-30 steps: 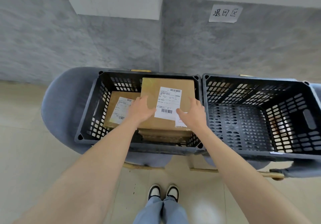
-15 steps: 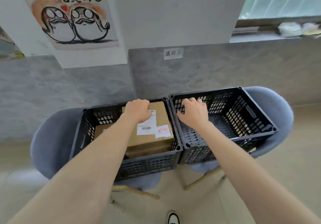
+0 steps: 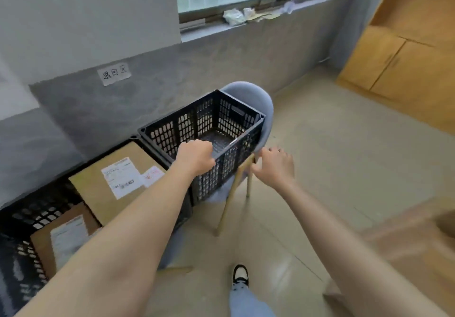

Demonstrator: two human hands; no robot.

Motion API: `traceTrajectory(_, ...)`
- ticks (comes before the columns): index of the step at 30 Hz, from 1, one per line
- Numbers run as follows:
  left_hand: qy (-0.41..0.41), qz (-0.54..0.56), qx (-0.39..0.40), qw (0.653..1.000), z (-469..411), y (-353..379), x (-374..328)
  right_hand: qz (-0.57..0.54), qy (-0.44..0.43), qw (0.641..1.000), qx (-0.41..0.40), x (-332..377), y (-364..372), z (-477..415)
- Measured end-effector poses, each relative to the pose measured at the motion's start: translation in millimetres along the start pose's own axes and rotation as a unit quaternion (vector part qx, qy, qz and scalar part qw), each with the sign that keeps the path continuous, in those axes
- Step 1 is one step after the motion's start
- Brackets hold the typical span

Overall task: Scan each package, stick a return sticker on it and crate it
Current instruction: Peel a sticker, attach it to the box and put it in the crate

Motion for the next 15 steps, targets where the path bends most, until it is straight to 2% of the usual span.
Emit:
traceTrajectory(9, 0.172, -0.035, -0.033, 0.984, 0, -18, -192, 0.0, 0.223, 0.974, -0.025, -184, -19, 123)
traceTrajectory(15, 0.27, -0.004, -0.025, 0.962, 21, -29, -321, -0.024, 0.322, 0.945, -0.047, -279, -36, 210)
Point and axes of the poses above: each hand's wrist, its own z-axis away from the middle knuckle, its own y-axis out of the palm, x = y × z, the point moved 9 cm from there along -z, towards the middle knuckle, and after that the axes turned 7 degrees about x, right-handed, at the moved point
